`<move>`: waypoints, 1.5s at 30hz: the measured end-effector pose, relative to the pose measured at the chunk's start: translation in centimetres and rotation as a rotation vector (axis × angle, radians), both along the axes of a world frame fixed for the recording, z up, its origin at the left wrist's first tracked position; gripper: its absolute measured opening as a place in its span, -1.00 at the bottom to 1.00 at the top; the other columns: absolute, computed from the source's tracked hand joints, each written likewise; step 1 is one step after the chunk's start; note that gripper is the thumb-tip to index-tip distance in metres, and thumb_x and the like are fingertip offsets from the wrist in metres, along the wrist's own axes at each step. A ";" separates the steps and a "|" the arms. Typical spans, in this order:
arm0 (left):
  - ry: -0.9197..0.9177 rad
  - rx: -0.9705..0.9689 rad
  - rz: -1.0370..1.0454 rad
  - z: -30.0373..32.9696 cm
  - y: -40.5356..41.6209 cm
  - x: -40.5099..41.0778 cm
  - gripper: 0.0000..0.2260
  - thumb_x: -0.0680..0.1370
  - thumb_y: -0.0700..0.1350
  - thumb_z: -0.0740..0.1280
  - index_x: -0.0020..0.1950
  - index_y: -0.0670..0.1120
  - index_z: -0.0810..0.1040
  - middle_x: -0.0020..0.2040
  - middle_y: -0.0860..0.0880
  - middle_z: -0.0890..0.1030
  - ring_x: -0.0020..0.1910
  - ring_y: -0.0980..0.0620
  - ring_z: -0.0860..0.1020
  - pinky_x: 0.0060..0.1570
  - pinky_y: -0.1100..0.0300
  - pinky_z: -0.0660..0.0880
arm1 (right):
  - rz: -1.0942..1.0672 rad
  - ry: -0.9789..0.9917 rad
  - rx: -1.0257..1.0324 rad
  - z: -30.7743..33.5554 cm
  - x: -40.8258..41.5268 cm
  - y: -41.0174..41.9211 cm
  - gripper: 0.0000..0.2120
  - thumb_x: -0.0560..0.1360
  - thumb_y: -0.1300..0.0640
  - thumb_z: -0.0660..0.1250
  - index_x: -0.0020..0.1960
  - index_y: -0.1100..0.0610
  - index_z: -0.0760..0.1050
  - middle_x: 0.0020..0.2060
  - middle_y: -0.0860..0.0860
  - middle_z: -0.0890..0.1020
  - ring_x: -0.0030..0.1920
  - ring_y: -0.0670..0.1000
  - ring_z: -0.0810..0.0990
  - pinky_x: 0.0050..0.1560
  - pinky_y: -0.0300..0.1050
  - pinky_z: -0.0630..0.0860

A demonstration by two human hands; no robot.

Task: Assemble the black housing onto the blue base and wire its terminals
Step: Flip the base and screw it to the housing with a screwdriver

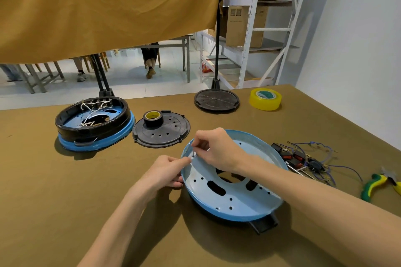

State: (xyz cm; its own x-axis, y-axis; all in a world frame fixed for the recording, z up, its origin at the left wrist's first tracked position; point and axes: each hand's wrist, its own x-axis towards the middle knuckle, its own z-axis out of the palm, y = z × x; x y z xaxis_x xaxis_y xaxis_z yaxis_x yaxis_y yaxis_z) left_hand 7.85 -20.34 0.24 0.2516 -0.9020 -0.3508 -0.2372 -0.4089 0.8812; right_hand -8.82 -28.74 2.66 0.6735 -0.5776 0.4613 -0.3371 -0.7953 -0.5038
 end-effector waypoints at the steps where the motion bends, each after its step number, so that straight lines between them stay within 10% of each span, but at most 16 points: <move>1: -0.051 -0.036 0.026 -0.2 0.1 0.0 -0.82 0.60 0.04 0.39 0.00 -0.05 0.67 -0.08 -0.05 0.75 -0.09 0.01 0.74 -0.13 0.15 0.69 | 0.018 0.027 -0.034 0.0 0.1 0.1 -0.93 0.51 0.36 0.42 -0.13 0.24 0.61 -0.26 0.07 0.69 -0.27 0.02 0.61 -0.17 0.00 0.60; 10: 0.113 -0.367 0.028 -1.5 0.9 -0.7 -0.82 0.65 0.00 0.35 0.21 0.09 0.68 0.02 0.08 0.74 0.07 0.04 0.69 0.07 0.04 0.65 | 0.047 0.116 -0.116 0.2 0.0 0.1 -0.93 0.53 0.33 0.39 -0.12 0.23 0.59 -0.25 0.06 0.67 -0.28 0.03 0.55 -0.17 0.06 0.57; 28: 0.094 -0.510 0.093 -2.6 1.2 -1.9 -0.69 0.70 -0.05 0.25 -0.09 -0.14 0.70 -0.16 -0.31 0.61 -0.16 -0.30 0.52 -0.16 -0.05 0.41 | 0.066 0.135 -0.034 1.1 -0.4 -0.2 -0.94 0.50 0.37 0.41 -0.10 0.25 0.62 -0.22 0.06 0.70 -0.23 0.02 0.63 -0.11 -0.04 0.61; 45: 0.071 -0.488 0.086 -2.8 1.1 -1.7 -0.76 0.68 0.01 0.27 0.04 0.10 0.75 -0.10 -0.02 0.74 0.00 -0.13 0.68 0.08 -0.20 0.60 | 0.042 0.448 -0.108 3.1 1.3 0.3 -0.85 0.56 0.31 0.31 -0.06 0.16 0.63 -0.17 0.07 0.66 -0.15 0.06 0.48 -0.07 0.08 0.58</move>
